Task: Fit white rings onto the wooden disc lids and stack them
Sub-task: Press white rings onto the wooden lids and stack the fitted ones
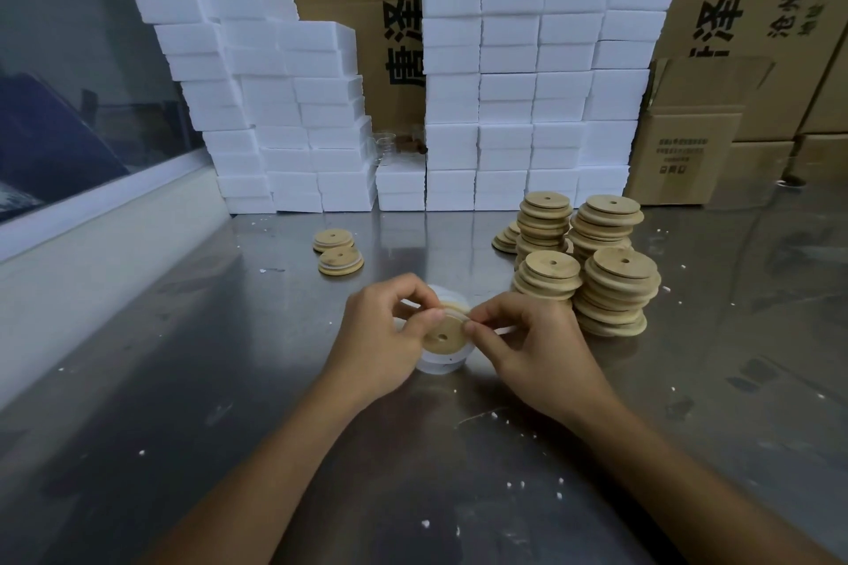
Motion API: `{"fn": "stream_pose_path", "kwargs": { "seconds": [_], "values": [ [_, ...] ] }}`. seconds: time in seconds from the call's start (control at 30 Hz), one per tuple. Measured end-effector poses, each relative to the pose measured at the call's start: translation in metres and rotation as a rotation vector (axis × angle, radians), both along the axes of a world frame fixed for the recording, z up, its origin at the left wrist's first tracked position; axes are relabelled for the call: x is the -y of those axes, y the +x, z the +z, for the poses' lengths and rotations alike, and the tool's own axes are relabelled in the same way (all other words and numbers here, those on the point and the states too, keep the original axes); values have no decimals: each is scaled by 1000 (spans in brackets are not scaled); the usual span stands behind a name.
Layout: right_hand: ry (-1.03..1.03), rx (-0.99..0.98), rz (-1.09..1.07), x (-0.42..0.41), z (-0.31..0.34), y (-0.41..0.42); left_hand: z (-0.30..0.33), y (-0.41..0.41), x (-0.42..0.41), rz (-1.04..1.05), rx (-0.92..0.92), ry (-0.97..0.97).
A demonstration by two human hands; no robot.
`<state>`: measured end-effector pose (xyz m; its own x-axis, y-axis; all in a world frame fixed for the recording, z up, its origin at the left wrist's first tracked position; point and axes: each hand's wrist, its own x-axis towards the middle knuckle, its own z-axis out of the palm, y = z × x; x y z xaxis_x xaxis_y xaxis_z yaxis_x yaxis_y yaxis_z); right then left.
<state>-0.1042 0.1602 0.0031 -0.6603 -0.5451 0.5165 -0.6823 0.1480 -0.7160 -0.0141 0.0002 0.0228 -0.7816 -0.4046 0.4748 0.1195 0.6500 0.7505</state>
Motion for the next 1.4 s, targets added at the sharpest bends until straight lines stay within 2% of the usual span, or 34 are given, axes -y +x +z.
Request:
{"fn": "stream_pose_path", "kwargs": {
  "seconds": [0.13,0.33,0.53,0.73,0.83,1.17,1.4],
  "values": [
    [1,134,19,2,-1,0,-2,0,6,8,5,109],
    [1,265,43,2,-1,-3,-3,0,9,-4,16,169],
    [-27,316,82,-1,1,-2,-4,0,8,-15,-9,235],
    [-231,561,140,2,8,4,-1,-3,1,-18,-72,600],
    [-286,647,167,3,12,7,-1,-4,-4,-24,-92,711],
    [-321,798,213,-7,23,2,1,-3,-5,-115,-84,803],
    [-293,708,192,-12,27,3,2,-4,-8,-134,-83,895]
  ]
}}
